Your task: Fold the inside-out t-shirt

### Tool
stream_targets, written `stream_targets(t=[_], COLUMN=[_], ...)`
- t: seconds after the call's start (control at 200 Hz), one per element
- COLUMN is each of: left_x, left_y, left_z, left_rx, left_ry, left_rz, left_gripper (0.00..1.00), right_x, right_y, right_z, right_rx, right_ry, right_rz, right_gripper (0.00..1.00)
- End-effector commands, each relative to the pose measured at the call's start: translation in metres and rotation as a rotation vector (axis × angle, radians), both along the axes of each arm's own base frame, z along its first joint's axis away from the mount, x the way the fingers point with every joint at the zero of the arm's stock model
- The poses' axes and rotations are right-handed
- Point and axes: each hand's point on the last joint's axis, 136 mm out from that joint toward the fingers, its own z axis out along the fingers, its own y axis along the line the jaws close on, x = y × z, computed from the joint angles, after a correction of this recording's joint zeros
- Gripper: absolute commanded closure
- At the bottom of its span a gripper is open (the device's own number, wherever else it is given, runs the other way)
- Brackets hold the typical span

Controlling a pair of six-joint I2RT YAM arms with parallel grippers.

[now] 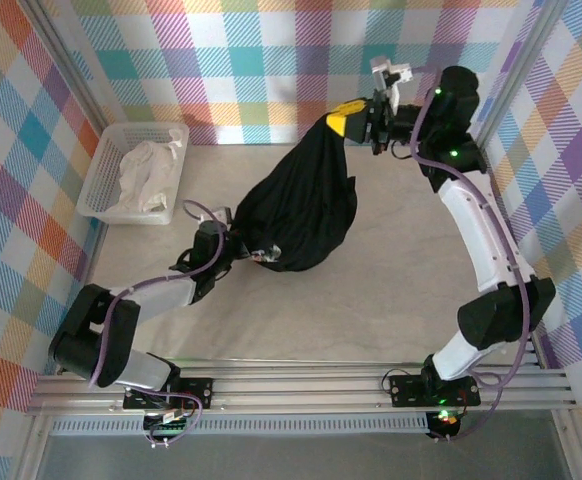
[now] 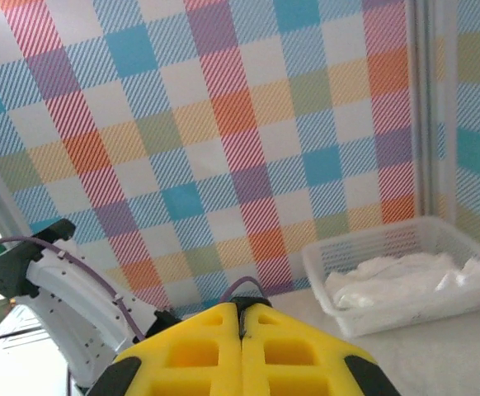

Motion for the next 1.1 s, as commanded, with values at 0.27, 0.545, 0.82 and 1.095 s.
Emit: stream_targets(t=[0.27,0.545,0.82,1.095], left_x=[-0.035,-0.001,0.011,-0.017], left_y=[-0.047,-0.13,-0.132,-0.088], left_z=[0.057,0.09,0.141,0.17], left_rx=[0.147,0.185,-0.037,-0.06], left_ry=[-0.222,-0.285,-0.122,-0.046], left_rz=[-0.317,-0.543,-0.429,-0.267], left_gripper=[0.26,0.32,1.0,1.0], right_x=[0.003,-0.006,0.119,-0.027], right_y=[0.006,0.005,-0.117,-0.013], right_z=[-0.085,-0.086,-0.167,-0.21], right_rx=[-0.092,-0.094,-0.515,-0.501], right_ry=[0.141,0.155,0.418,0.222], right_rz=[0.163,0.183,-1.07,-0.808], right_gripper=[1.0,1.0,0.44,0.26])
